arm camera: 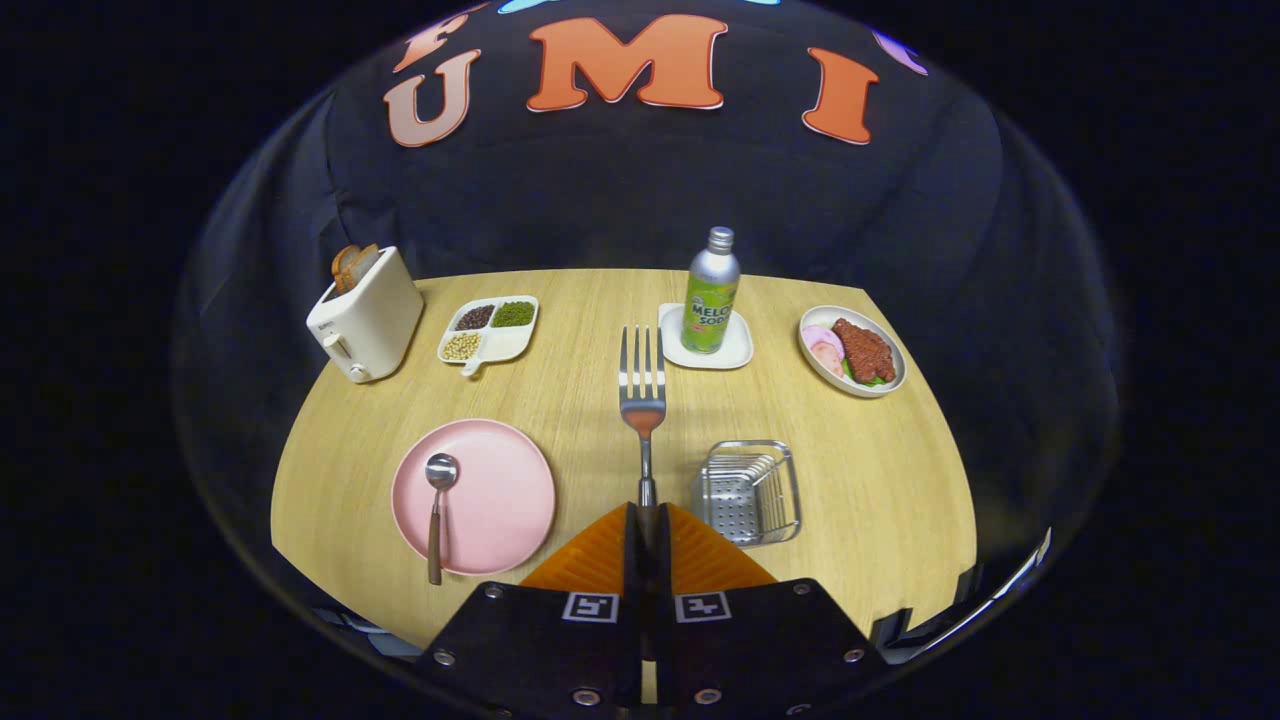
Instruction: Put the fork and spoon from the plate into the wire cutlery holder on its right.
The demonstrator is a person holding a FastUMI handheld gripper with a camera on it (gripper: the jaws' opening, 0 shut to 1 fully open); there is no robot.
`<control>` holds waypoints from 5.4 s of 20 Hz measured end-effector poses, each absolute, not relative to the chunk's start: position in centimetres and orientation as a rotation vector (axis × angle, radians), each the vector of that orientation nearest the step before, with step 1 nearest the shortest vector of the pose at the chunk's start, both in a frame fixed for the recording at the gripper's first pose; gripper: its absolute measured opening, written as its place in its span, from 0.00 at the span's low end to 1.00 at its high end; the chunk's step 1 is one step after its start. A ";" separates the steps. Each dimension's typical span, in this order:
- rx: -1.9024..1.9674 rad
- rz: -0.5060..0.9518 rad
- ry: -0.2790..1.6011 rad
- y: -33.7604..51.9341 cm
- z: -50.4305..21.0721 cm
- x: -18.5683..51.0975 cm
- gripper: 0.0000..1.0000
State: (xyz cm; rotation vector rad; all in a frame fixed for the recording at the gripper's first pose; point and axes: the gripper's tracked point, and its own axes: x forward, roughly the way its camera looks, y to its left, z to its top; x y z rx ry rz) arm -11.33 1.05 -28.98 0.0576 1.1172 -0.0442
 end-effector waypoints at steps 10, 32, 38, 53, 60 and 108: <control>-0.083 -0.056 1.272 -6.6 -29.7 -13.7 0.06; -0.045 -0.022 1.496 -7.2 -35.7 -14.9 0.07; -0.005 -0.058 1.413 -6.8 -35.4 -12.8 0.12; 0.101 -0.197 0.778 -7.5 -24.7 -4.2 0.26; 0.065 -0.209 0.509 -6.1 -18.4 -1.8 0.67; -0.149 0.267 1.205 24.2 -41.4 -14.4 0.85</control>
